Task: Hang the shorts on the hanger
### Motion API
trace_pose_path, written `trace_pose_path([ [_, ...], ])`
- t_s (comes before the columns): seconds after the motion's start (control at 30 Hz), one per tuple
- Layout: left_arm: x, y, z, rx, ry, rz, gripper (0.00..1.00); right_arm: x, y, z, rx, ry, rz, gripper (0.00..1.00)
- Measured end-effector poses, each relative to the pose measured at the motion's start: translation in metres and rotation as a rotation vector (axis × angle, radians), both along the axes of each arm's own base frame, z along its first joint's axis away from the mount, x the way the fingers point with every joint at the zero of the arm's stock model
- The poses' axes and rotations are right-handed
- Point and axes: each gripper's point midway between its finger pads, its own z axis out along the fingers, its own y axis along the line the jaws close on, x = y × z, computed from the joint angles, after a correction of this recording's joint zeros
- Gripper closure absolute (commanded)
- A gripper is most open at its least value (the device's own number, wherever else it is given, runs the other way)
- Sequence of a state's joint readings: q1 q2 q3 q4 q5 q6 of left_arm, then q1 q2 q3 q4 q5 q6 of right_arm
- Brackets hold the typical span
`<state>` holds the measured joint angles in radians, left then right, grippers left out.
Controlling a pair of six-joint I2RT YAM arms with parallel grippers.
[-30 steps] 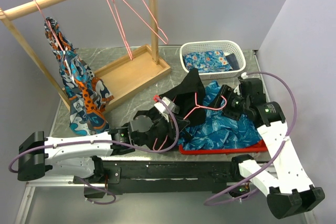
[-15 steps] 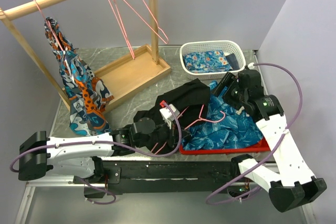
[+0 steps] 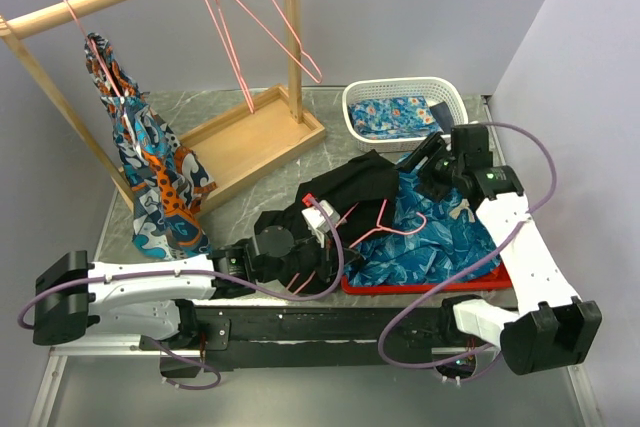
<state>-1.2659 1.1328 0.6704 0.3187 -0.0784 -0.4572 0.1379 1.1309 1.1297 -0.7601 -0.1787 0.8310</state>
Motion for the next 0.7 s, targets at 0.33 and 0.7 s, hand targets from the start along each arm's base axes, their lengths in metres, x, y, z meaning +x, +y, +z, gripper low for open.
trace_pose_path([
  [0.33,0.002,-0.006,-0.009,0.023,-0.019,-0.01,0.99,-0.001,0.041,-0.035,0.169,0.063,0.069,0.36],
  [0.7,0.004,-0.02,-0.007,0.029,-0.03,-0.029,0.42,0.001,0.043,-0.044,0.136,0.064,0.08,1.0],
])
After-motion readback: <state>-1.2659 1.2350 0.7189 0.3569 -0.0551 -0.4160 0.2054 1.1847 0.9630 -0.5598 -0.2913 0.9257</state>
